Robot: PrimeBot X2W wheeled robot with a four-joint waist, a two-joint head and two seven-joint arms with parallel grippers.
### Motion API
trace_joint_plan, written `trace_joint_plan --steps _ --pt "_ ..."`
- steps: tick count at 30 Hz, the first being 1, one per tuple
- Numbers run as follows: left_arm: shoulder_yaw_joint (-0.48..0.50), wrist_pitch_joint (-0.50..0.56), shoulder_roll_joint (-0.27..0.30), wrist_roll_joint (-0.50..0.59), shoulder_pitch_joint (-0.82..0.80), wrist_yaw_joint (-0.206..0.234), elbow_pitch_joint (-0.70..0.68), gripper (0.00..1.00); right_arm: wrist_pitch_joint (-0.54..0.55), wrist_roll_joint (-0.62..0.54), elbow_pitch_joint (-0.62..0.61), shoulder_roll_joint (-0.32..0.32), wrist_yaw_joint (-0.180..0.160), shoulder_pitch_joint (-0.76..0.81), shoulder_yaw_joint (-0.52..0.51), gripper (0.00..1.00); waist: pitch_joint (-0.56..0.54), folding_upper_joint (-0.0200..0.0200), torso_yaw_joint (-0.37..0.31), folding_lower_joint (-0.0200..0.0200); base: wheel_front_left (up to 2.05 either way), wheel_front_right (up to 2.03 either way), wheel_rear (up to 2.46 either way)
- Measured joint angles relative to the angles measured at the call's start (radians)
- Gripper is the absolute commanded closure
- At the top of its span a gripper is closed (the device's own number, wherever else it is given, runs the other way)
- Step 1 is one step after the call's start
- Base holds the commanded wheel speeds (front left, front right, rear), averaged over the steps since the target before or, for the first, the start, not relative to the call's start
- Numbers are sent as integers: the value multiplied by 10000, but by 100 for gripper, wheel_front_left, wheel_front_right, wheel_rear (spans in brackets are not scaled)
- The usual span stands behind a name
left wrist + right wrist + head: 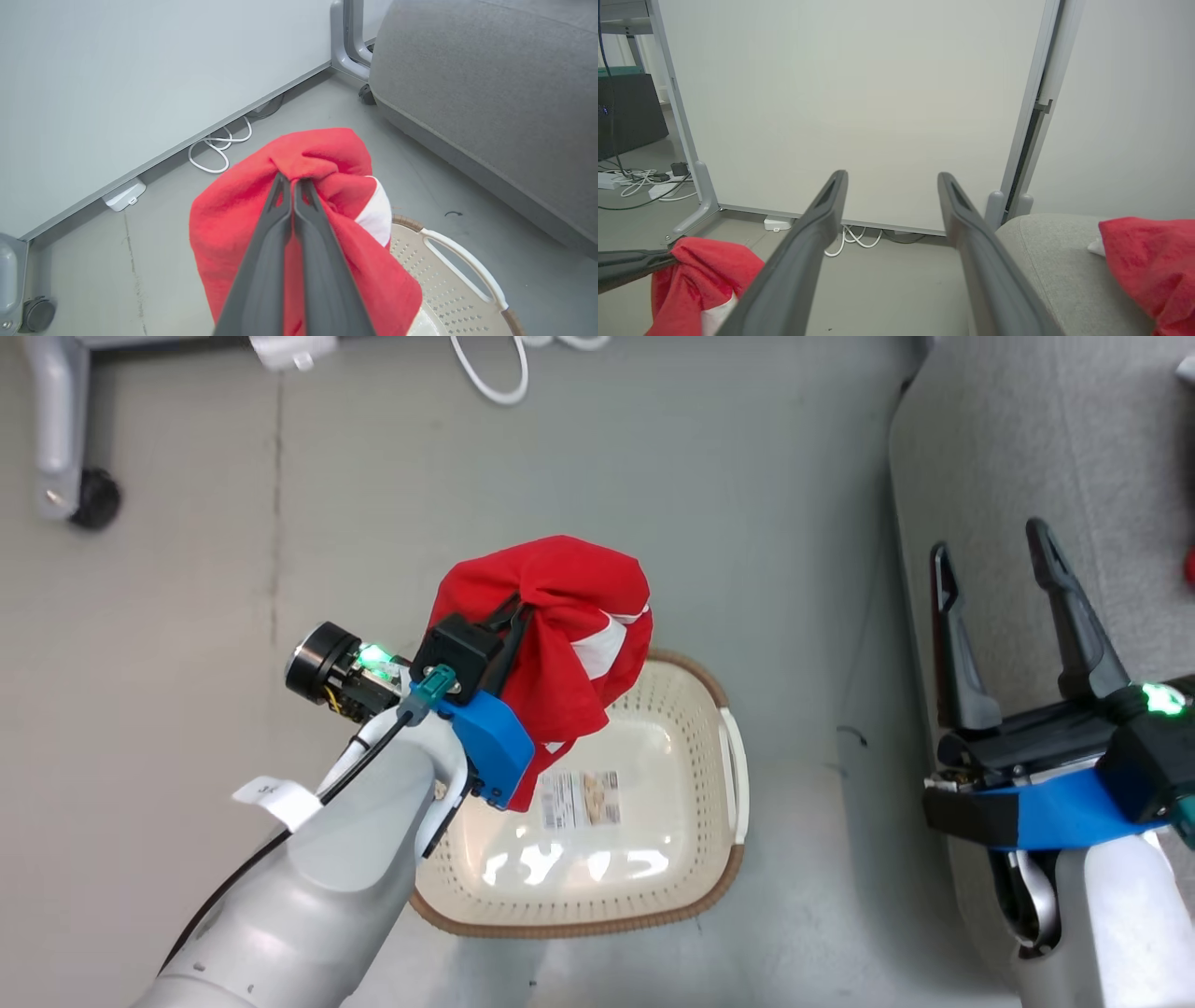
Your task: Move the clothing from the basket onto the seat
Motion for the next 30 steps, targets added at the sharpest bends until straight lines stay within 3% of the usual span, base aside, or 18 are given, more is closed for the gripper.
trace_joint_plan --steps 15,30 --pt "2084 0 2 752 963 -4 -2569 100 2 253 518 59 0 862 113 0 -2262 0 283 0 0 0 0" --pt "2550 -2 -184 1225 1262 -332 -4197 100 0 439 763 113 0 1580 130 0 -3531 1 414 1 0 0 0"
